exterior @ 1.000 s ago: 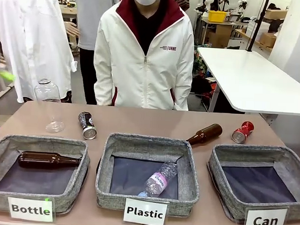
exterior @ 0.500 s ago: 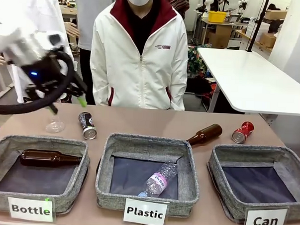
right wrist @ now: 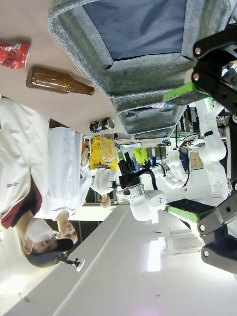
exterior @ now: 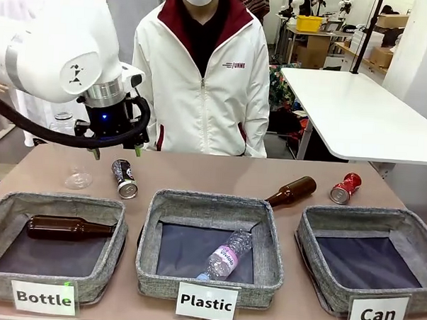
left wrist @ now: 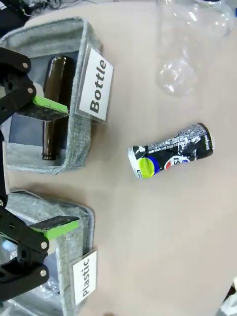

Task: Sort the can waste into the basket.
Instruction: Pick up the can waste from the table and place it in the right Fabric basket.

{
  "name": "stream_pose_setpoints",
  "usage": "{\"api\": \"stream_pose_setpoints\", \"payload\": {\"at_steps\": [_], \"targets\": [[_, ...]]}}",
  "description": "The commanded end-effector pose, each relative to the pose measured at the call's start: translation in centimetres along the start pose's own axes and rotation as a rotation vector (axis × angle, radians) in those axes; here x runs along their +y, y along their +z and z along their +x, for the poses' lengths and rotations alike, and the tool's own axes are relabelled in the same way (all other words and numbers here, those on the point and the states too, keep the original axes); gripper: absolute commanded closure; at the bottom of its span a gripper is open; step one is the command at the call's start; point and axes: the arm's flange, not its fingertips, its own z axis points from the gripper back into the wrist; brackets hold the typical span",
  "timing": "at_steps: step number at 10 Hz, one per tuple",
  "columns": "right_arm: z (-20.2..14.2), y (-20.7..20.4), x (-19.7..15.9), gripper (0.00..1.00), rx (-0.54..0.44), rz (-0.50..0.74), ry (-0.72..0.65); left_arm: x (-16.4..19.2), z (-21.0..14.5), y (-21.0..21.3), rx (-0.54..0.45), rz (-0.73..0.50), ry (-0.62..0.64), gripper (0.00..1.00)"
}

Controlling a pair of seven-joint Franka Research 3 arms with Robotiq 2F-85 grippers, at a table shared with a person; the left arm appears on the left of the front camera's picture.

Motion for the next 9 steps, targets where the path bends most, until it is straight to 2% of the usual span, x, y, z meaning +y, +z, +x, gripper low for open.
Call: {"api": "stream_pose_setpoints", "payload": {"at_steps": [1, 2, 3, 6, 9], "targets": [[0.0, 0.1, 0.0, 0.0, 0.005, 0.007, 0.023, -0.1, -0.7, 0.6, 0.02, -0.07, -0.095, 0.0], [0.0, 0.1, 0.0, 0.0, 0.005, 0.007, 0.023, 0.0, 0.0, 0.0, 0.0, 0.0, 0.0, 0.0], [0.0, 0.1, 0.0, 0.0, 0.005, 0.007, 0.023, 0.0, 1.8, -0.6, 0.055, -0.007, -0.022, 0.0], [0.0, 0.1, 0.0, 0.0, 0.005, 0.007, 0.023, -0.4, 4.1, -2.4, 0.089, 0.027, -0.065, 0.0], [0.0, 0.1, 0.0, 0.0, 0.005, 0.007, 0.023, -0.7, 6.4, -4.7, 0.123, 0.049, -0.041, 0.0]]}}
